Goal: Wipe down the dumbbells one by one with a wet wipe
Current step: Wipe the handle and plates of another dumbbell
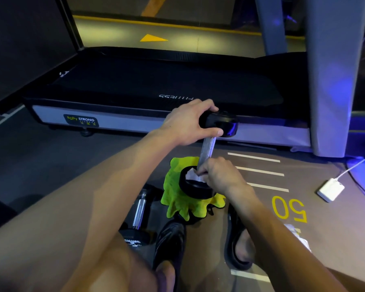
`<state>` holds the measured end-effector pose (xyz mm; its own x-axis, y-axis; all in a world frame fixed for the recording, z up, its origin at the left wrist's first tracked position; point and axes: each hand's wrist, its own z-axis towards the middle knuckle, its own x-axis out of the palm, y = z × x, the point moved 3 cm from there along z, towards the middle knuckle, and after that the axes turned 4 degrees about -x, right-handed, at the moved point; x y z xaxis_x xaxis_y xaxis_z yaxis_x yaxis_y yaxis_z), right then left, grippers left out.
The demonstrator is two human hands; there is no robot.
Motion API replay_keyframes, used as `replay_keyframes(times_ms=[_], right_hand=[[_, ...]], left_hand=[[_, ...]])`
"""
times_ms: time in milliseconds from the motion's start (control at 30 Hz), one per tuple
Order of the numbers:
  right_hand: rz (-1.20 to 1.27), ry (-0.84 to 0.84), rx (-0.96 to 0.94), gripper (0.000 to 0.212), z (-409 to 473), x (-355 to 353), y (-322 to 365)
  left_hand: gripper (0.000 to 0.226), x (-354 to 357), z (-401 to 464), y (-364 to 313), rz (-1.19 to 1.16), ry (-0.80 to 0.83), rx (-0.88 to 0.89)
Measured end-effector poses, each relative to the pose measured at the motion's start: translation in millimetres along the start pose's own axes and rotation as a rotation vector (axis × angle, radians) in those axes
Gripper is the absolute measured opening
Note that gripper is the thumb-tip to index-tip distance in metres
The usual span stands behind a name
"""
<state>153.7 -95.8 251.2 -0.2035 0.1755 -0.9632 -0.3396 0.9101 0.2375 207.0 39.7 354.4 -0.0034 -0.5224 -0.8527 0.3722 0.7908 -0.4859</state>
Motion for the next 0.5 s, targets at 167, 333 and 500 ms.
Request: replay_keyframes(times_ms=[167, 333, 500], right_hand=[[-0.138, -0.126, -0.188, 0.023, -19, 6, 2], [-0.169, -0.371, -0.239, 0.027, -8, -27, 4], [-0.156, -0.265, -0.191, 0.029, -22, 3, 13]], left_hand=[[0.06, -2, -1, 2, -0.009, 0.002, 0.001], [0.06, -2, -3, -2, -0.009, 0.008, 0.003], [0.06, -1, -3, -4, -0.036, 0.006, -0.016]])
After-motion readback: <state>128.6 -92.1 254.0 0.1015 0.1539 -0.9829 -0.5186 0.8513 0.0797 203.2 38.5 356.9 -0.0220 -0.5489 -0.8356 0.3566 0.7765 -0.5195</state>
